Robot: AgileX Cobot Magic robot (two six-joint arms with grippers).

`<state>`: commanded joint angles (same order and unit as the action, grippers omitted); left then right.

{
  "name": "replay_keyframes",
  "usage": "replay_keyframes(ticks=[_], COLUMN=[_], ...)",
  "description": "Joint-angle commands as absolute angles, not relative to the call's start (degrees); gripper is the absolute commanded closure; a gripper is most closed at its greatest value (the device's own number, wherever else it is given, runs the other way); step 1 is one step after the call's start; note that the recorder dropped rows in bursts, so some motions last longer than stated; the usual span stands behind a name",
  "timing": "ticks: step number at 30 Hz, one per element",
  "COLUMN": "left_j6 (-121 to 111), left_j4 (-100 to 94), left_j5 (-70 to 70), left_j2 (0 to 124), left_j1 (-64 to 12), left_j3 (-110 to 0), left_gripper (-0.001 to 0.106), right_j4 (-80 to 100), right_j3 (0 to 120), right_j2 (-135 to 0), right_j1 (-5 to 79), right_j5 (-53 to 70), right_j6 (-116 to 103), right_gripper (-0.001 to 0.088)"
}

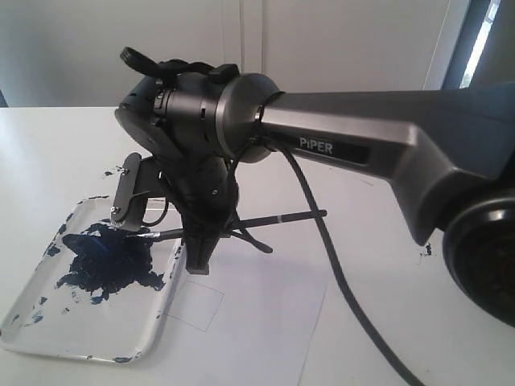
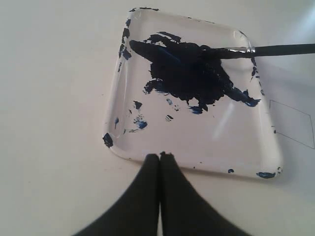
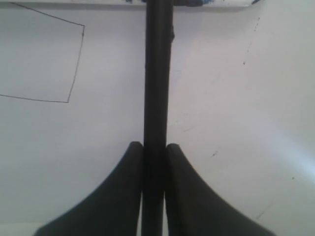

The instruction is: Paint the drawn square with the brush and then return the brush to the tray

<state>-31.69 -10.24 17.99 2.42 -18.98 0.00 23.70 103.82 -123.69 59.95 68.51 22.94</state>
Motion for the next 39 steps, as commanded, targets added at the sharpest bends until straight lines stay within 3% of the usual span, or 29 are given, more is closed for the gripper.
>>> replay_keyframes(ticks=[9,28,39], left_j6=[-31.0,-29.6,-29.6], left_j4=[-10.3,-10.3,-10.3], left_j5=[18.0,18.0,18.0], left_j2=[2.4,2.4,2.4], left_j1=[-19.0,-19.0,-19.0], left_j3=[0.0,0.0,0.0], left_gripper=[0.101,0.101,0.101], right_j4=[27.8,11.8,25.8], right_j3=[103.8,103.8,103.8], right_j2=[-126.2,-126.2,-126.5], right_j1=[60.0,62.5,62.6], right_j5=[67.2,70.0,70.0], right_j6=[19.7,29.8,24.8], right_gripper=[0.0868,0.0868,0.0868])
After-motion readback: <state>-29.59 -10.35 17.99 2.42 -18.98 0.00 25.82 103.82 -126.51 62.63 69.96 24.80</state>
